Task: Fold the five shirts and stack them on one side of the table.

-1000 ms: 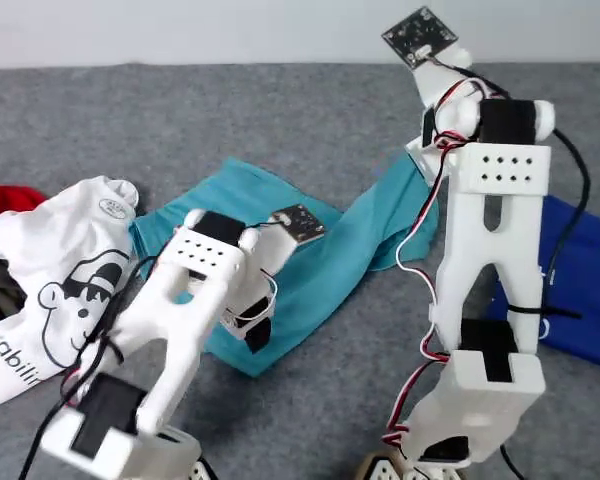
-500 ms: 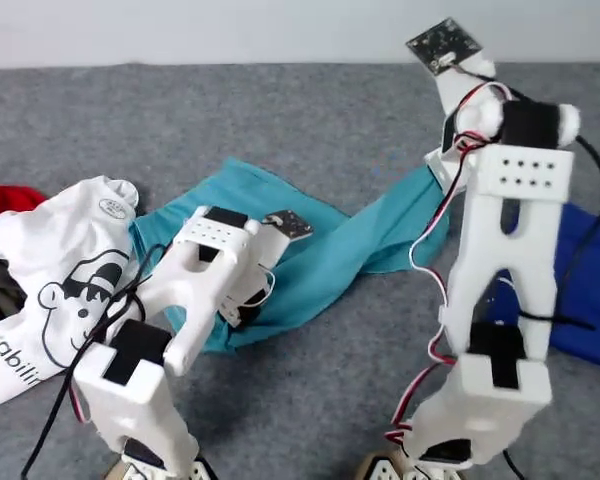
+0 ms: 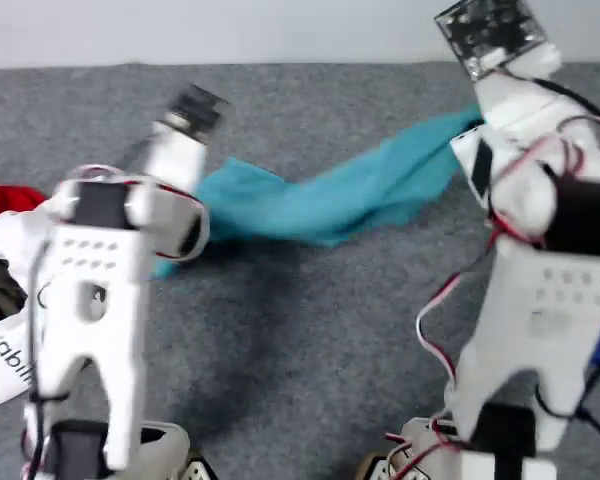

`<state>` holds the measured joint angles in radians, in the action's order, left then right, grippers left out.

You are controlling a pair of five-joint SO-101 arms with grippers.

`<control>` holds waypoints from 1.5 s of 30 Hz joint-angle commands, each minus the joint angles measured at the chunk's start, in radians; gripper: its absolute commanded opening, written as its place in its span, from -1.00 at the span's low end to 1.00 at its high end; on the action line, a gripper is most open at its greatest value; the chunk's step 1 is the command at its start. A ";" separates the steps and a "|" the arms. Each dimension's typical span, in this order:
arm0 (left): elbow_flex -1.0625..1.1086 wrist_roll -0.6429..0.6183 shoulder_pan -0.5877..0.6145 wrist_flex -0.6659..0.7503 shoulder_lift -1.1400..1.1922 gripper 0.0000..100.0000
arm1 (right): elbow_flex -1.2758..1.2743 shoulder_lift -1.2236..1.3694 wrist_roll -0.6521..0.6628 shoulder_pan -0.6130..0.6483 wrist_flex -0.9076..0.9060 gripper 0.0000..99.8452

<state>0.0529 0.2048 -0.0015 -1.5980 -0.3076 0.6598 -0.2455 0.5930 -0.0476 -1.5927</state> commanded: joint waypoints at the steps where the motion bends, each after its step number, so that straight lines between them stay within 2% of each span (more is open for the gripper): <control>1: -0.111 -0.017 0.063 -0.006 -0.101 -0.99 | 0.014 -0.122 -0.005 -0.012 0.107 -0.98; 6: -0.226 -0.014 0.069 -0.006 -0.163 -0.99 | 0.014 -0.228 0.009 -0.012 0.240 -0.98; 11: -0.369 -0.017 0.066 0.000 -0.203 -0.99 | 0.014 -0.318 0.106 -0.013 0.366 -0.98; 15: -0.456 -0.017 0.066 -0.005 -0.221 -0.99 | 0.014 -0.374 0.178 -0.016 0.386 -0.98; 21: -0.515 -0.015 0.064 -0.006 -0.275 -0.99 | 0.014 -0.450 0.189 -0.134 0.440 -0.98; 25: -0.510 -0.011 0.003 -0.046 -0.324 -0.99 | 0.014 -0.499 0.255 -0.171 0.509 -0.98; 29: -0.510 0.023 -0.121 -0.150 -0.347 -0.99 | 0.014 -0.518 0.321 -0.173 0.585 -0.98; 32: -0.498 0.031 -0.167 -0.157 -0.350 -0.99 | 0.014 -0.516 0.359 -0.173 0.615 -0.98; 38: -0.427 0.034 -0.163 -0.157 -0.348 -0.99 | -0.012 -0.467 0.368 -0.170 0.535 -0.98; 42: -0.255 0.035 -0.163 -0.157 -0.348 -0.99 | -0.032 -0.383 0.367 -0.168 0.458 -0.98; 45: -0.104 0.038 -0.167 -0.155 -0.339 -0.99 | -0.032 -0.298 0.367 -0.111 0.375 -0.98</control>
<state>-0.1649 0.2294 -0.1611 -1.7346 -0.6483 0.6260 -0.6383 0.9551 -0.1979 -1.1569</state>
